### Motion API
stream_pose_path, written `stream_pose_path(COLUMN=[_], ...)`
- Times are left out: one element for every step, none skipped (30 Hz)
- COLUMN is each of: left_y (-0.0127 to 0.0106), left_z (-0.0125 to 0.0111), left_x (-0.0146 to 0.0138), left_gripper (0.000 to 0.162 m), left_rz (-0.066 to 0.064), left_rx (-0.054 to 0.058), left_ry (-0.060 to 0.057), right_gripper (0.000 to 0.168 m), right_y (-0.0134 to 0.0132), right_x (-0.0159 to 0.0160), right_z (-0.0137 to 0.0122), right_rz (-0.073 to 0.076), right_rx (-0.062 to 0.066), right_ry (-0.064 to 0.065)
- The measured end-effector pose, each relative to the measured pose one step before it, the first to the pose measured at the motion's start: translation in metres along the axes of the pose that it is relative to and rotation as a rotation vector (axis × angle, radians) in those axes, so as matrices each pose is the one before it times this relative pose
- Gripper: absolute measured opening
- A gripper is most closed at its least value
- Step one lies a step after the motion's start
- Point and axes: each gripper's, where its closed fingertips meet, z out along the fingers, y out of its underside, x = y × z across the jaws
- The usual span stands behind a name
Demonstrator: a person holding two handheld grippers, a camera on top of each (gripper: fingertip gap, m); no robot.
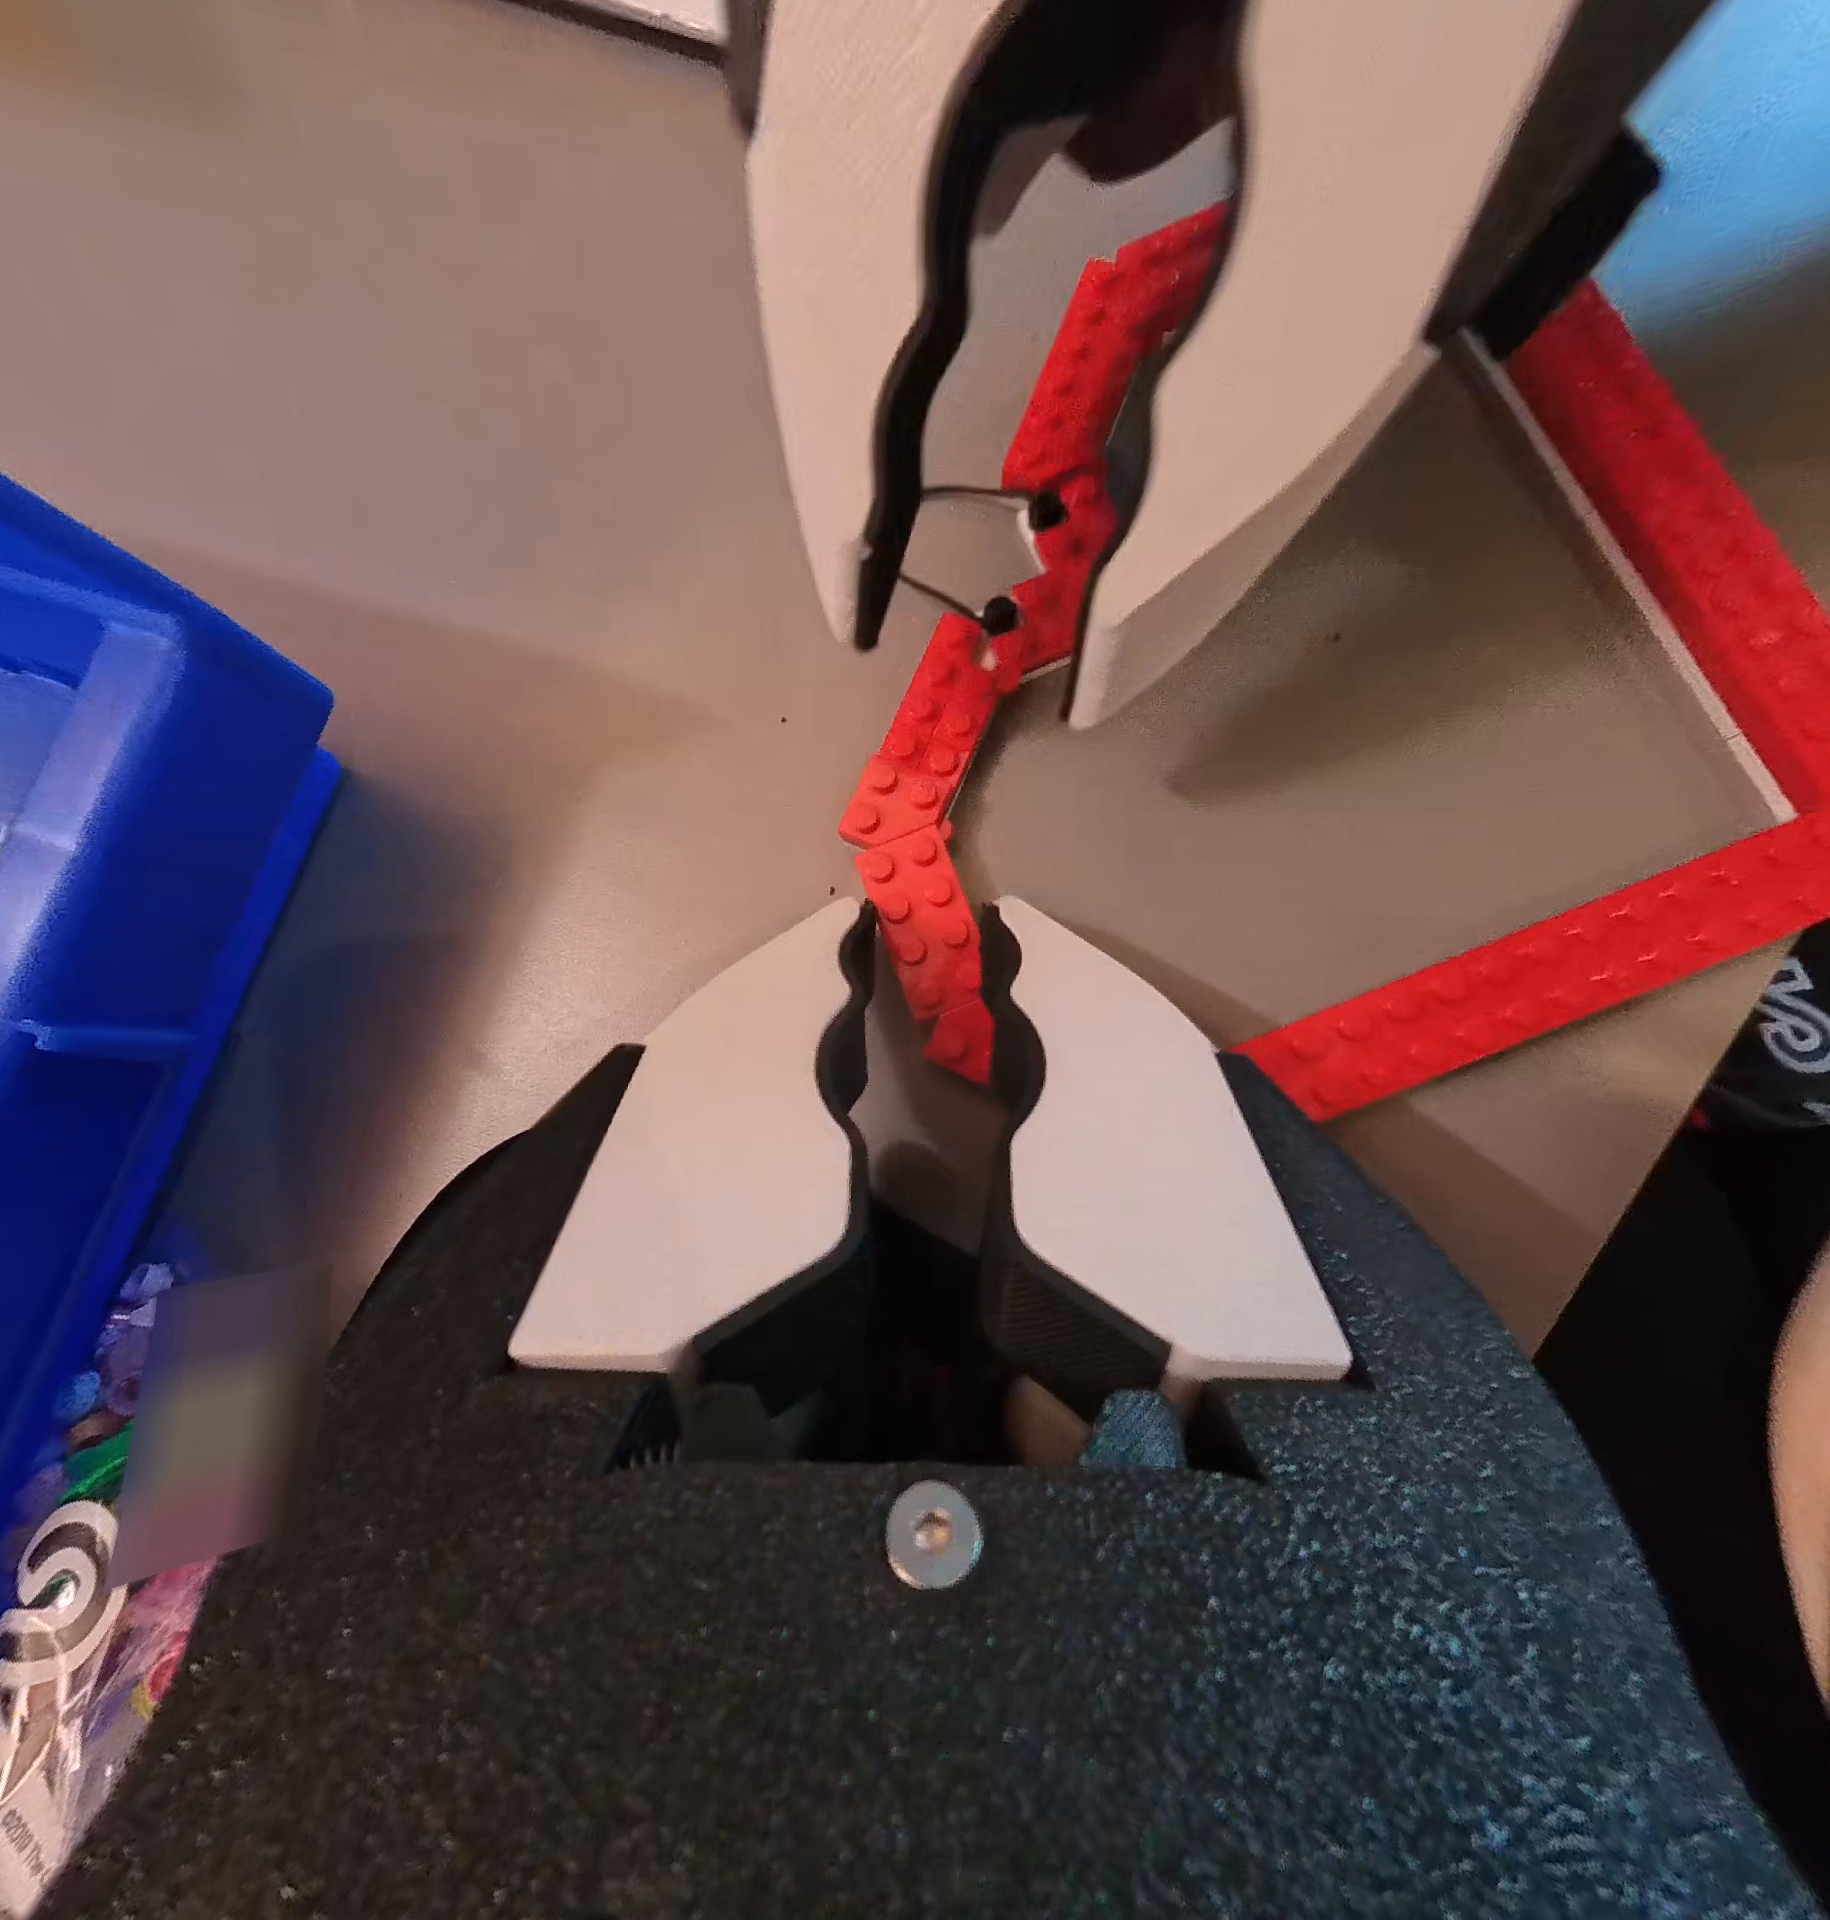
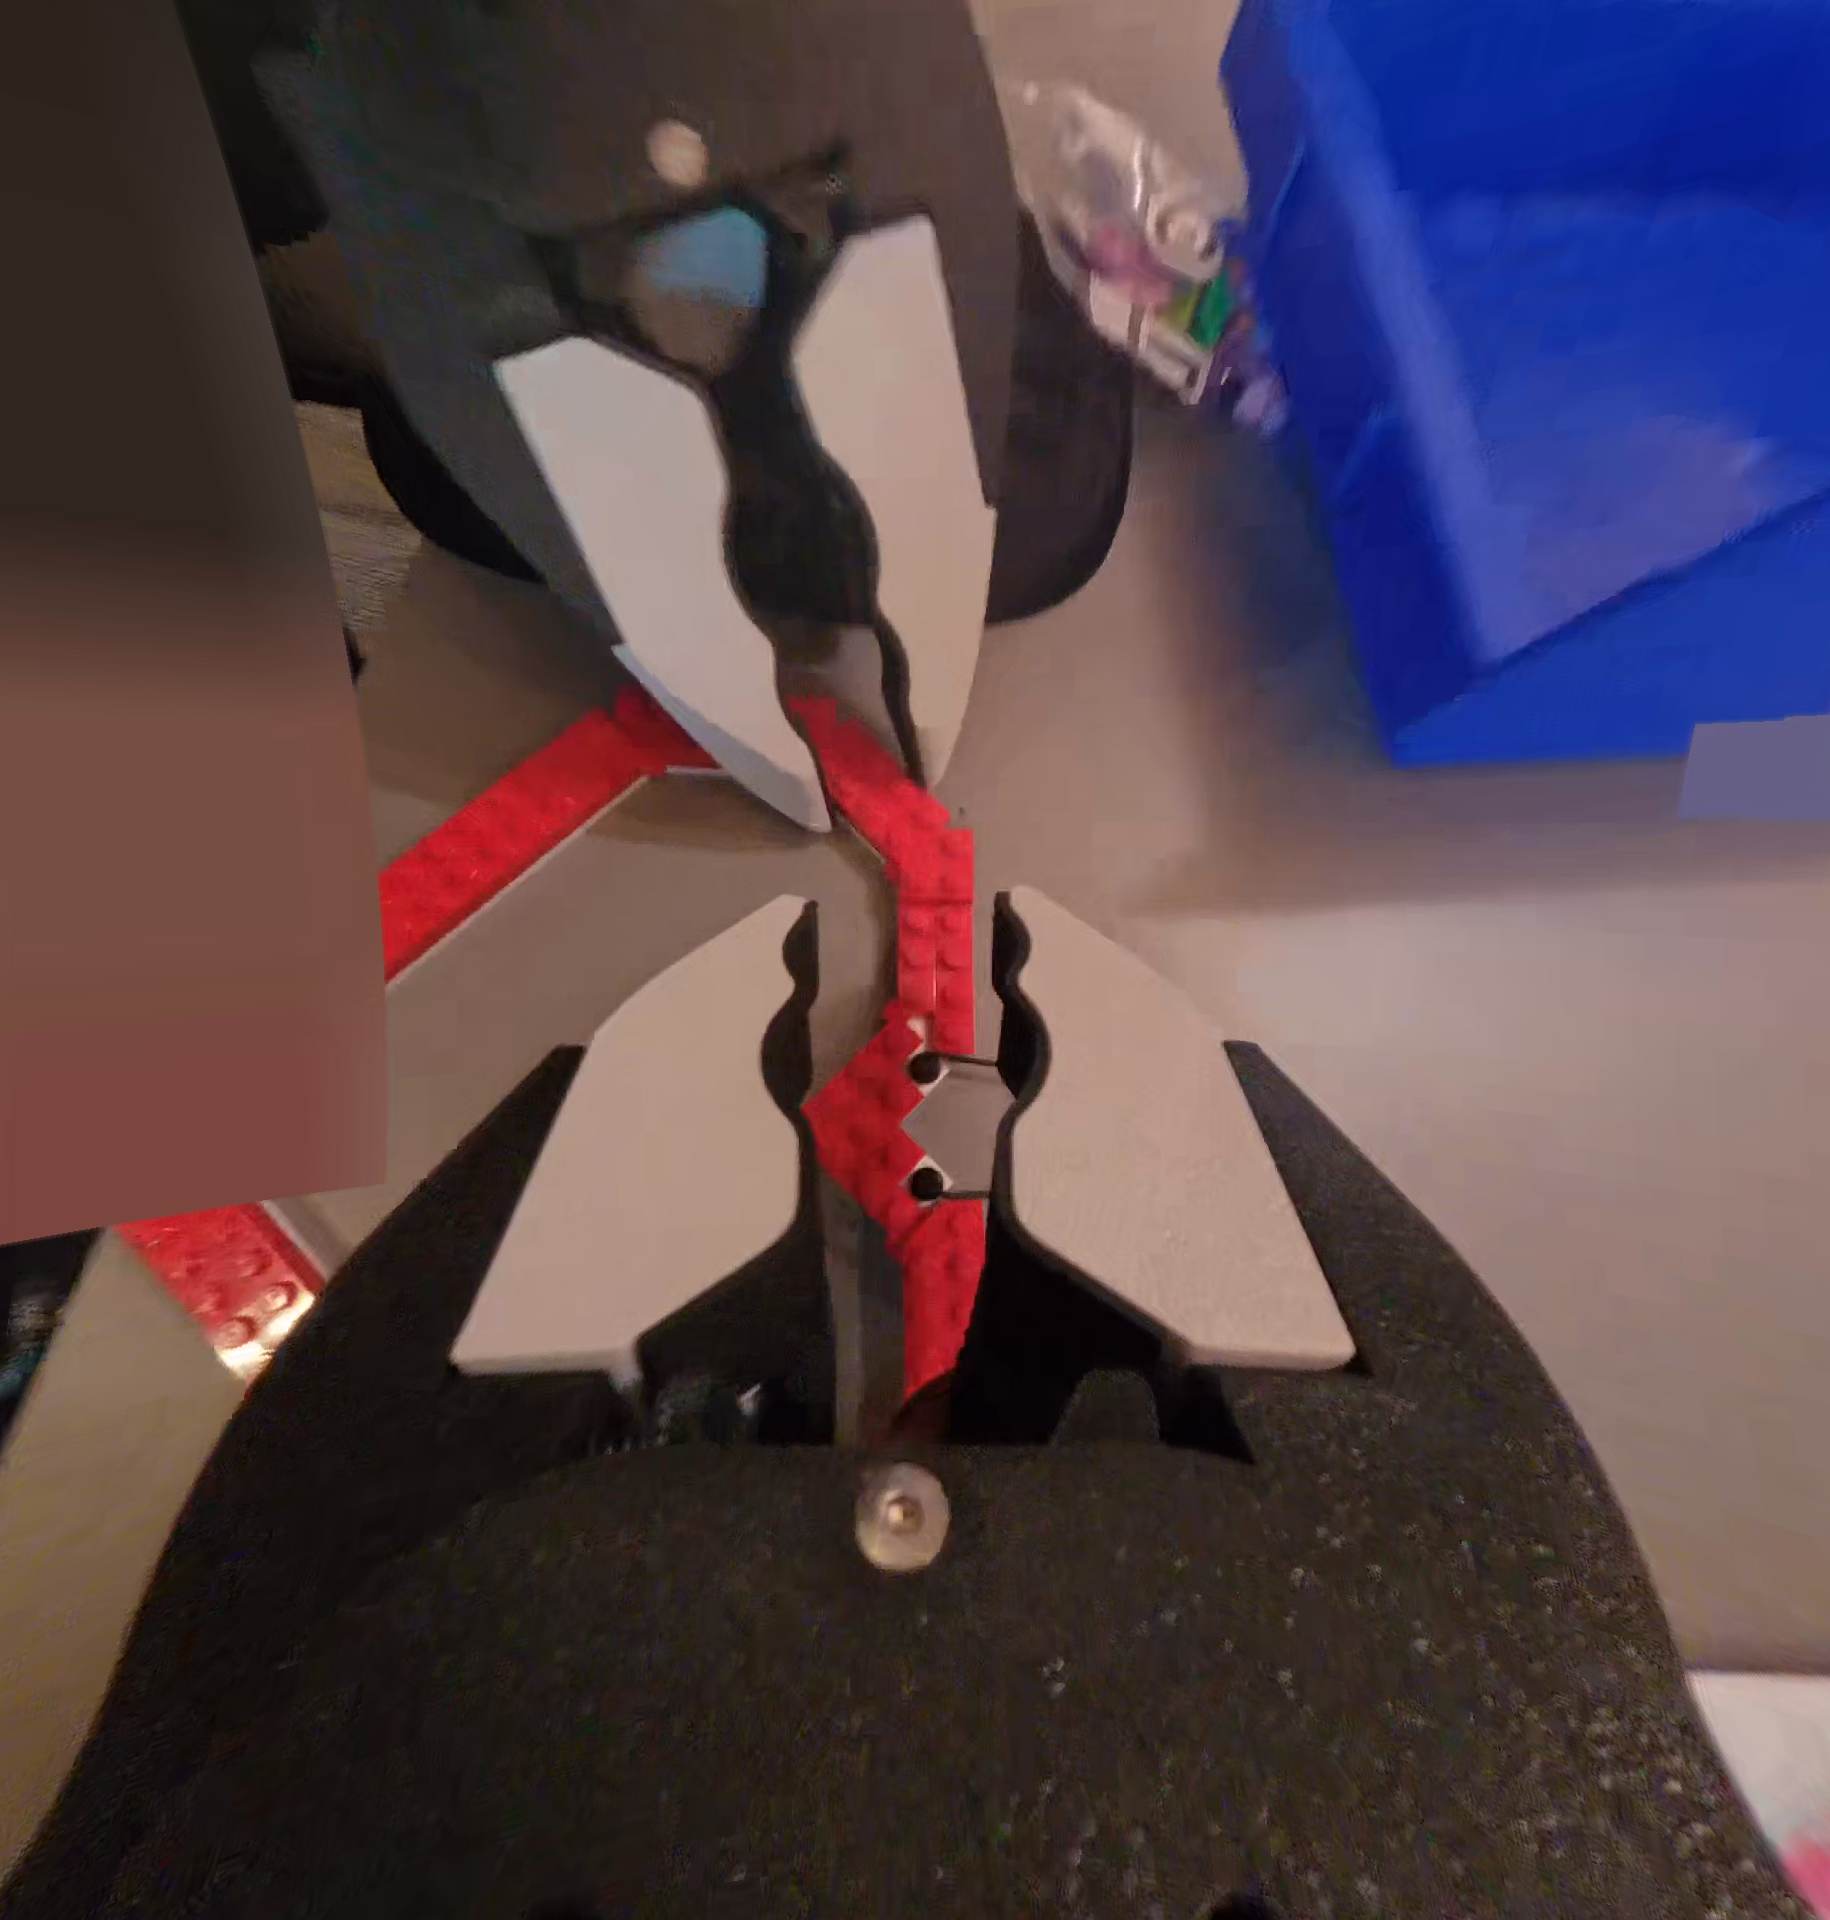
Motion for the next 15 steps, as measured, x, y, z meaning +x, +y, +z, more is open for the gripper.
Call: stream_pose_path(left_y=[0.0,-0.00003,-0.00008,-0.00001,-0.00001,-0.00017,-0.00001,-0.00006,0.0001,0.00014,0.00017,0.00009,-0.00012,-0.00031,-0.00043], left_z=[0.00009,0.0,-0.00004,0.0,0.00006,0.00001,0.00009,0.00001,-0.00003,0.00018,0.00008,0.00003,0.00001,-0.00008,-0.00008], left_x=[0.00015,0.0,-0.00013,-0.00014,0.00001,0.00019,0.00019,0.00001,0.00021,-0.00001,-0.00012,-0.00013,-0.0003,-0.00014,0.00043], left_gripper=[0.02,0.02,0.02,0.02,0.02,0.02,0.02,0.02,0.02,0.02,0.02,0.02,0.02,0.02,0.02], left_rz=[0.0074,0.0063,0.0028,-0.0008,0.003,0.0047,0.0015,0.0022,0.0022,0.0003,0.0002,0.0008,0.0008,-0.0008,0.0002], left_rx=[0.0004,0.0006,0.0016,0.0008,0.0008,0.0016,0.0007,0.0002,0.0008,-0.0005,-0.0017,-0.0005,0.0011,0.0022,0.004], left_ry=[-0.0039,-0.0032,-0.0013,-0.0002,-0.0004,0.0009,0.0011,-0.0004,0.0009,0.0003,-0.0001,-0.0023,-0.004,-0.0011,0.0031], right_gripper=[0.032,0.032,0.032,0.032,0.034,0.035,0.031,0.027,0.022,0.018,0.018,0.018,0.018,0.018,0.018], right_y=[0.00093,0.00057,0.00241,0.00374,0.0029,0.00045,-0.00134,-0.00131,0.0,-0.00005,0.00008,-0.00017,-0.00019,-0.00025,-0.00022], right_x=[0.00036,0.00069,0.00081,0.00225,0.00289,0.00203,0.00032,-0.00068,-0.00178,0.00024,0.00042,0.0006,0.00098,0.00087,0.00045], right_z=[0.00417,0.00408,0.00435,0.00454,0.00442,0.00384,0.00318,0.00204,0.00083,-0.00056,-0.00055,-0.00068,-0.00096,-0.00156,-0.0017], right_rz=[0.0459,0.0306,0.0179,0.0054,-0.0039,-0.0063,-0.0025,-0.0008,-0.0098,-0.0287,-0.0561,-0.0784,-0.087,-0.0892,-0.0856], right_rx=[-0.0065,-0.0136,-0.0361,-0.0463,-0.0382,-0.0185,-0.003,-0.0023,-0.0096,-0.0099,-0.0096,-0.0125,-0.0187,-0.0229,-0.0235], right_ry=[-0.0519,-0.0417,-0.0323,-0.0144,-0.0045,-0.0041,-0.0111,-0.0131,-0.0138,0.011,0.0328,0.0552,0.0745,0.0864,0.0845])
